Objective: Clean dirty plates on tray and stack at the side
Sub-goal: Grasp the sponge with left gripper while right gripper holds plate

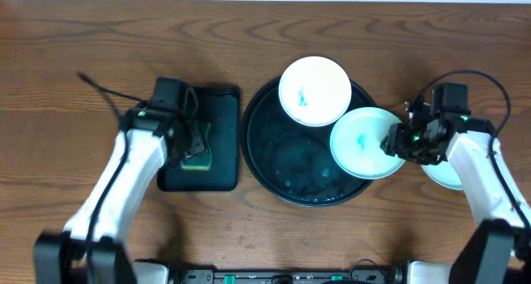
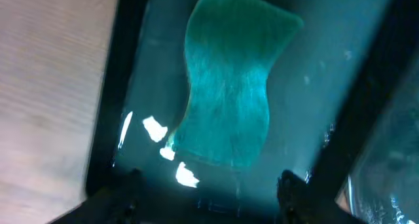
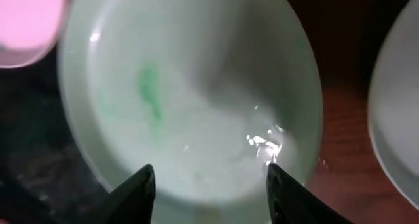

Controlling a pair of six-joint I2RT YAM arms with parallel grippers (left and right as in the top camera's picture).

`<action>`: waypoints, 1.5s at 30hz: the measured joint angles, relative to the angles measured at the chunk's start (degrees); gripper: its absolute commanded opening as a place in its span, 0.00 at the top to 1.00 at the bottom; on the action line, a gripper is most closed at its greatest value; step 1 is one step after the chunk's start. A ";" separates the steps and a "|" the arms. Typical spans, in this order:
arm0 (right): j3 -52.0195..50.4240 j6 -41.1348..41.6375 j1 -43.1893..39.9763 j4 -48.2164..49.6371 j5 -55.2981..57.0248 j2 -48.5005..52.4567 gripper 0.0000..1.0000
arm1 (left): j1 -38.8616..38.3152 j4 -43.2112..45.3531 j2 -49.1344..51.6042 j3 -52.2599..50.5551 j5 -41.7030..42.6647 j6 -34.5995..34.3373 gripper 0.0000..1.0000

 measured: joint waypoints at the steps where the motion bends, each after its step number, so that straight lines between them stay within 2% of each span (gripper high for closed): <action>1: 0.31 -0.02 0.00 -0.37 -0.15 -1.18 0.45 | 0.00 1.33 1.77 0.00 -0.02 0.37 0.42; 6: 1.31 0.07 0.00 -2.54 0.39 -7.34 0.40 | 0.00 6.01 9.66 -0.02 -0.50 0.92 0.52; 10: 1.51 1.18 0.00 -4.72 3.85 -8.33 0.34 | 0.00 8.24 14.14 -0.02 -1.31 1.14 0.59; 12: 1.51 2.27 -0.02 -5.25 6.38 -8.02 0.31 | -0.07 8.87 14.86 0.00 -1.22 1.03 0.75; 13: 1.51 3.02 -0.02 -5.29 7.58 -7.82 0.30 | -0.07 9.07 15.08 0.00 -1.14 0.92 0.91; 14: 1.51 3.61 -0.02 -5.25 8.74 -7.58 0.29 | -0.09 9.38 15.19 0.00 -0.81 0.94 0.93; 17: 1.51 5.07 -0.22 -4.85 11.37 -6.21 0.28 | -0.61 9.53 15.17 0.22 0.09 1.49 0.93; 20: 1.51 6.10 -1.22 -4.42 12.76 -4.46 0.23 | -0.61 8.13 15.06 0.79 0.07 2.34 0.93; 23: 1.51 6.01 -2.73 -3.65 12.94 -2.58 0.24 | -0.52 5.90 13.97 1.05 -0.46 2.67 0.93; 31: 1.51 -0.68 -4.55 -0.72 5.27 2.64 0.26 | -0.15 1.40 3.06 1.05 -2.45 3.76 0.93; 34: 1.51 -2.05 -4.57 -0.46 3.69 4.26 0.33 | -0.15 -0.07 -1.42 1.05 -2.58 3.78 0.93; 37: 1.51 -3.41 -4.48 0.52 1.46 6.69 0.70 | -0.15 -0.59 -4.87 1.05 -1.73 3.78 0.93; 40: 1.51 -4.35 -4.24 1.07 -0.28 9.22 0.94 | -0.15 -0.42 -7.17 1.05 2.32 3.78 0.93; 41: 1.51 -4.39 -4.00 0.98 -0.57 9.99 0.99 | -0.15 -0.28 -7.58 1.05 4.13 3.78 0.93; 45: 1.51 -4.59 -2.58 -0.24 -1.86 11.10 0.99 | -0.42 0.59 -7.72 1.05 11.58 3.74 0.92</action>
